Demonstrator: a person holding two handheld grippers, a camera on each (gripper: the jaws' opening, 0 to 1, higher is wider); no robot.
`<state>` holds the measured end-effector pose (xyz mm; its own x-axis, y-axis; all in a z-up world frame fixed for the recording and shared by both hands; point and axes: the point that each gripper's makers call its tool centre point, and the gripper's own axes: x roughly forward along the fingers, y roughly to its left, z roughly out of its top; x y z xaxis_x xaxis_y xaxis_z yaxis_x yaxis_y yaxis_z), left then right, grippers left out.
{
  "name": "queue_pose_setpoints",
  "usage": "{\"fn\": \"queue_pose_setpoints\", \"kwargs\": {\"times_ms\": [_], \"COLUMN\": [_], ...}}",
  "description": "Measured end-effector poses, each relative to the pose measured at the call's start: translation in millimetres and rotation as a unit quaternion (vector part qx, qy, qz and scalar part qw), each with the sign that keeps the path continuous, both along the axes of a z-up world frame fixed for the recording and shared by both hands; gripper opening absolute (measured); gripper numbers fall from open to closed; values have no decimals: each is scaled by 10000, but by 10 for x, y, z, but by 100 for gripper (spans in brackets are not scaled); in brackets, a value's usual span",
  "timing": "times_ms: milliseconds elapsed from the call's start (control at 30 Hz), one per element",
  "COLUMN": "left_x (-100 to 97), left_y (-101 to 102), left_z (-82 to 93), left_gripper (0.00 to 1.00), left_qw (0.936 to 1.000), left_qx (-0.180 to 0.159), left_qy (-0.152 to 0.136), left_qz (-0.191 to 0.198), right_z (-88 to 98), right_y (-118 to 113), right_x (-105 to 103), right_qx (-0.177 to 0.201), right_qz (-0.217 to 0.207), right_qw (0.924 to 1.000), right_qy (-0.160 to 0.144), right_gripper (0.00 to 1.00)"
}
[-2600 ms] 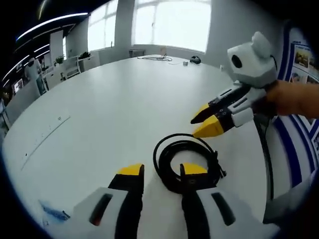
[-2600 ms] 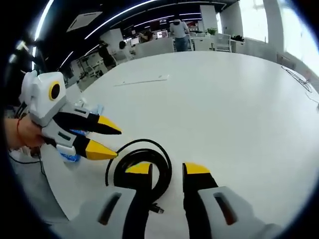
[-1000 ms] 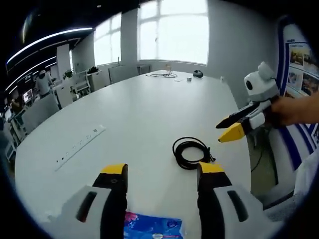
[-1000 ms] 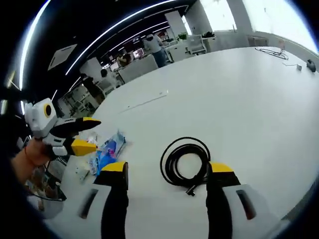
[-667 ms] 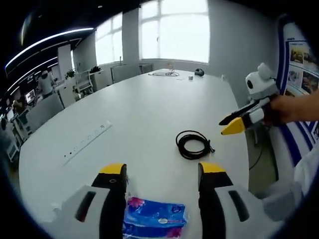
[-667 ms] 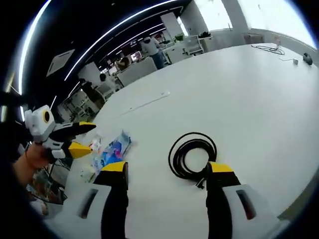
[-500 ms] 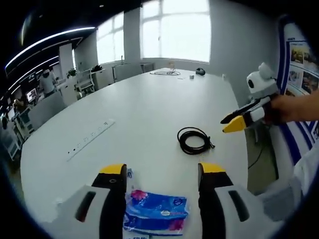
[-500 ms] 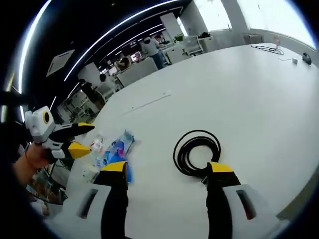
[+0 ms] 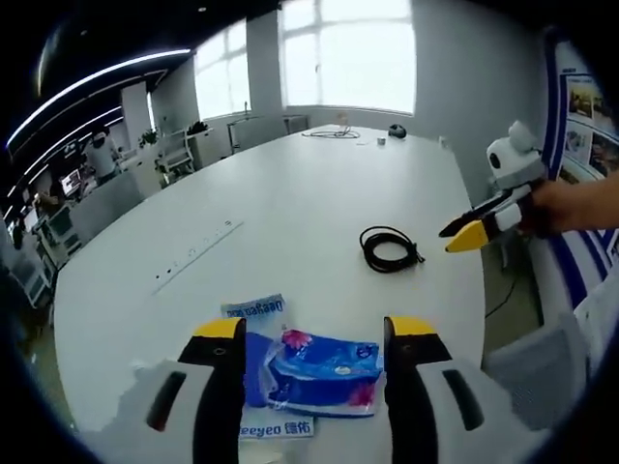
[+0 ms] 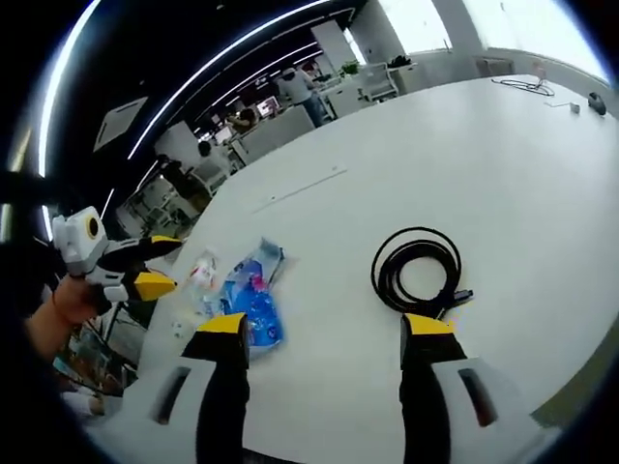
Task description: Arrange the tabletop items into an orderly group along one side of the table until the central work area is clear of visible clutter.
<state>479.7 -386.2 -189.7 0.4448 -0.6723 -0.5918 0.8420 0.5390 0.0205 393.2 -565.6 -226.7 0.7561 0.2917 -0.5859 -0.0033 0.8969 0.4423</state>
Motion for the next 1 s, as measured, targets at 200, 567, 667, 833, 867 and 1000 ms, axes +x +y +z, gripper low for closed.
{"fn": "queue_pose_setpoints", "kwargs": {"times_ms": [200, 567, 667, 833, 867, 1000], "left_x": [2, 46, 65, 96, 103, 133], "left_y": [195, 448, 472, 481, 480, 458], "left_z": [-60, -268, -337, -462, -482, -575], "left_gripper": [57, 56, 55, 54, 54, 53], "left_qw": [9999, 9992, 9989, 9983, 9982, 9978], "left_qx": [106, 359, 413, 467, 471, 477], "left_qy": [36, 186, 238, 344, 360, 459], "left_qz": [44, 27, 7, -40, -49, -88], "right_z": [-53, -181, -204, -238, -242, -299], "right_y": [175, 526, 583, 676, 683, 699], "right_x": [-25, -19, -16, -18, -17, -3], "right_qx": [45, 156, 160, 152, 150, 146], "right_qz": [82, 287, 339, 435, 441, 455], "right_qw": [9999, 9993, 9991, 9986, 9986, 9983], "right_qy": [49, 178, 202, 263, 270, 337], "right_gripper": [62, 61, 61, 60, 60, 60]}}
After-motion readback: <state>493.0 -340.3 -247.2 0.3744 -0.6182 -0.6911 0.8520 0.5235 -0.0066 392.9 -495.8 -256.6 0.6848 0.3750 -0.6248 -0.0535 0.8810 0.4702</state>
